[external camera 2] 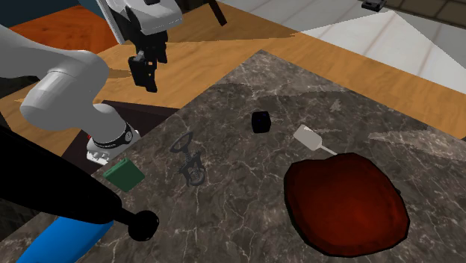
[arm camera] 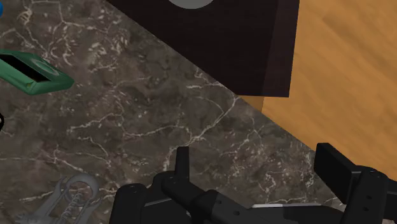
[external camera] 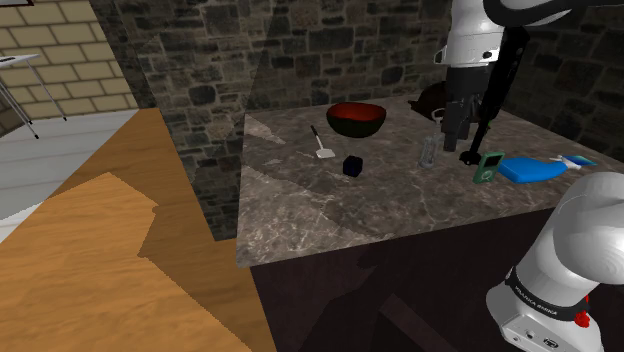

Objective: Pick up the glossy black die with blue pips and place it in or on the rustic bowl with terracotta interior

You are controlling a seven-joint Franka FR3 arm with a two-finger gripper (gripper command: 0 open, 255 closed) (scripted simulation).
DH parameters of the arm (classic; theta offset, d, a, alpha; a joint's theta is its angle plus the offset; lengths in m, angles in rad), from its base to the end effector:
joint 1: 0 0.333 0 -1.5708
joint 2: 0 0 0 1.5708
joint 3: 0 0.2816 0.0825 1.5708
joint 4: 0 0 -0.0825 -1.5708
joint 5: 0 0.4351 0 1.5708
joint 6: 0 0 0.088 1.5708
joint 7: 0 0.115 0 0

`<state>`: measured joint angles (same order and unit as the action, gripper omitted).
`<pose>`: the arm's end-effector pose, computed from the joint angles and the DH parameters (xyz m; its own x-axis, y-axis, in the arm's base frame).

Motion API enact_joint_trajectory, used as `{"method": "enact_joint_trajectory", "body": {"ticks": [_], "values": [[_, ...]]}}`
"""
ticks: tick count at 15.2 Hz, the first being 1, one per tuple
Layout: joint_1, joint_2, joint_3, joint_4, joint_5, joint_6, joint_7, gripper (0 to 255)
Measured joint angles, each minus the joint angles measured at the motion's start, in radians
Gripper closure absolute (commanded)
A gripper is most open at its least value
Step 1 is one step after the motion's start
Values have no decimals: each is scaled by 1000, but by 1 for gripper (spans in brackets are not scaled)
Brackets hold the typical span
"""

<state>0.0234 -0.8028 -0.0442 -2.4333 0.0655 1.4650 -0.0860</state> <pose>0.3620 -0.0004 0.5167 0.9836 0.0904 -0.1558 0.0735 -0.9911 -0.1108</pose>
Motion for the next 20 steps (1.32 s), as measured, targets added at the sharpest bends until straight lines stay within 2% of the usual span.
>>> {"method": "enact_joint_trajectory", "body": {"ticks": [2, 12, 20], "values": [[1, 15, 2, -1, 0, 18, 0, 0], [10, 301, 47, 37, -6, 334, 32, 0], [11, 587, 76, 172, -36, 543, 73, 0]]}}
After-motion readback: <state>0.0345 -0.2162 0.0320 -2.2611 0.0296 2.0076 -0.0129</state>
